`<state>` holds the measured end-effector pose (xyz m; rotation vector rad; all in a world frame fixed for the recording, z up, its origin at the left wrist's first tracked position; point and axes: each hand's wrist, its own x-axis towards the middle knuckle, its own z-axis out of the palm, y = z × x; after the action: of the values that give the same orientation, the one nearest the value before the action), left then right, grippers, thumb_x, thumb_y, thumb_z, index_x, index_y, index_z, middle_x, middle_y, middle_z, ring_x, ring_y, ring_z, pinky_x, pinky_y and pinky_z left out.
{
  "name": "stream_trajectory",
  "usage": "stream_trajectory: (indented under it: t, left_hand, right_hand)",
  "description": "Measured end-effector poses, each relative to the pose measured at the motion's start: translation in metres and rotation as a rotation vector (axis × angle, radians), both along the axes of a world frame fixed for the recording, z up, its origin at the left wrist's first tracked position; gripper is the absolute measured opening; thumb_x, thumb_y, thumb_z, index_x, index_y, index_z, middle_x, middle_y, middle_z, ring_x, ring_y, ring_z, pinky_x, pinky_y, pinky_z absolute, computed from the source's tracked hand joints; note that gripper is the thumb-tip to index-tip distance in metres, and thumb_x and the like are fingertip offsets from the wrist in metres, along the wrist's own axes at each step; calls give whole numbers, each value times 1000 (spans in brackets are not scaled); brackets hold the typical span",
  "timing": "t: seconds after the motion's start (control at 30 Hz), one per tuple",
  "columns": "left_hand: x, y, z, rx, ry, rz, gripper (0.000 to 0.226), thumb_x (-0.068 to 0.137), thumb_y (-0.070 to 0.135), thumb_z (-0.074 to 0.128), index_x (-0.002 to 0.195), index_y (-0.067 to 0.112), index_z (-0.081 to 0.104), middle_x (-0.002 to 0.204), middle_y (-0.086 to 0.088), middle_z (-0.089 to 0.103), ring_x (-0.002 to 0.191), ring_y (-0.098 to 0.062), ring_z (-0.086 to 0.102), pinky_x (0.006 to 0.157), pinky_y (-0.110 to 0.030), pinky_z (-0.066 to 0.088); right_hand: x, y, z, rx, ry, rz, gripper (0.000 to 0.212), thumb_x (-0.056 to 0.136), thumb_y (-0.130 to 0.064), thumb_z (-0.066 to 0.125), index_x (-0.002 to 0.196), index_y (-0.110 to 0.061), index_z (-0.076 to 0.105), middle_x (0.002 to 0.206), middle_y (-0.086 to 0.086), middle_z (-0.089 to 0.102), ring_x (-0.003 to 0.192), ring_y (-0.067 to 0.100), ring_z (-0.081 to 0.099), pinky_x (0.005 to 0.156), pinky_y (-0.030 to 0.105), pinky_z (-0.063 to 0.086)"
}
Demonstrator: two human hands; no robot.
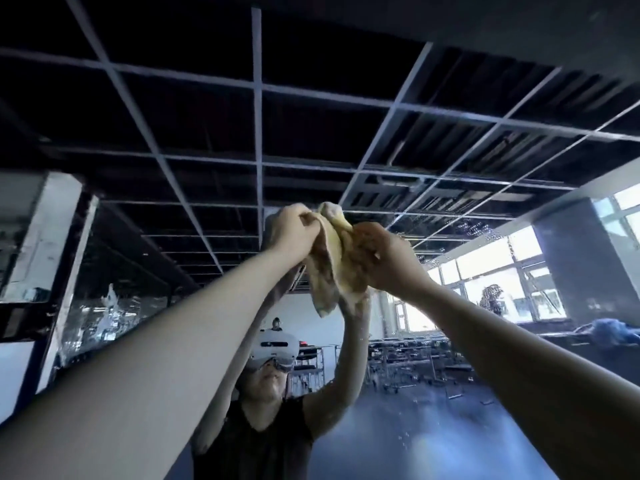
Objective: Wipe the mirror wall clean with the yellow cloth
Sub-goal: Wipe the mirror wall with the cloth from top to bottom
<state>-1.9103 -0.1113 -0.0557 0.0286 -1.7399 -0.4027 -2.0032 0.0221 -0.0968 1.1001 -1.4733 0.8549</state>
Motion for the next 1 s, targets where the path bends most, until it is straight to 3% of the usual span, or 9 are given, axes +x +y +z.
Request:
stream_trajectory:
  t: [0.1, 0.17, 0.3, 0.43, 0.53, 0.63, 0.77, 0.93, 1.0]
  left_hand:
    - [-2, 2, 8, 357, -3, -444, 16, 95, 13, 47, 102, 10, 61, 103, -9, 63, 92, -25, 61, 70, -30, 56]
    - [-3, 4, 8, 519, 15, -603, 13, 97, 9, 45, 100, 11, 57, 103, -14, 62, 89, -28, 63, 59, -30, 59]
    - [-4, 4, 15, 609, 29, -608, 17, 99, 13, 40, 106, 14, 55, 99, -11, 62, 80, -25, 63, 59, -32, 59]
    - [-10, 3, 25, 571, -3, -590, 20, 99, 10, 36, 93, 17, 53, 81, -5, 56, 61, -15, 55, 55, -25, 51]
    - [-27, 2, 33, 535, 49, -657, 29, 95, -3, 38, 78, 13, 55, 85, -10, 59, 72, -20, 62, 55, -23, 56]
    - [-44, 2, 50, 493, 99, -671, 27, 91, -6, 48, 74, 12, 60, 89, -11, 62, 88, -25, 65, 61, -24, 58]
    - [-59, -11, 65, 328, 60, -485, 25, 85, 5, 53, 74, 22, 68, 86, -6, 69, 86, -28, 68, 76, -41, 58]
    - [-45, -5, 52, -212, 112, -27, 30, 90, 12, 49, 117, 16, 60, 108, -5, 67, 101, -21, 61, 84, -19, 41]
    - [-48, -9, 29, -363, 151, 130, 47, 88, 17, 44, 134, 14, 46, 127, -8, 58, 116, -24, 53, 97, -23, 35]
  right_hand:
    - [-12, 4, -9, -111, 15, -41, 24, 90, -18, 59, 110, -7, 66, 96, 14, 70, 83, 34, 66, 68, 34, 47]
    - [-17, 9, -10, -170, -69, -80, 33, 91, -42, 53, 103, -18, 72, 88, 10, 73, 78, 31, 67, 63, 33, 50]
    - [-12, 15, 8, -258, -369, 93, 46, 86, -52, 57, 57, -17, 61, 52, 1, 54, 48, 14, 47, 42, 21, 34]
    - [-16, 18, 30, -202, -525, 127, 51, 87, -47, 60, 50, -14, 49, 42, -3, 48, 42, 8, 45, 34, 17, 27]
    - [-29, 14, 48, -326, -441, -63, 35, 89, -40, 62, 72, -11, 70, 68, 15, 65, 69, 28, 61, 52, 28, 34]
    - [-34, 4, 62, -478, -187, -93, 12, 88, -16, 60, 96, -15, 69, 101, 14, 64, 93, 32, 57, 67, 29, 36]
    - [-43, -38, 38, -216, 229, -64, 26, 89, -22, 56, 110, -13, 69, 121, 8, 58, 112, 25, 49, 94, 38, 41]
    - [-59, -56, 22, 41, 289, -230, 70, 94, -62, 18, 150, -21, 20, 156, 3, 13, 146, 22, 4, 116, 43, -1]
    - [-62, -52, 29, 79, 338, -291, 68, 95, -61, 10, 149, -22, 20, 155, 2, 11, 145, 19, 3, 115, 43, -3]
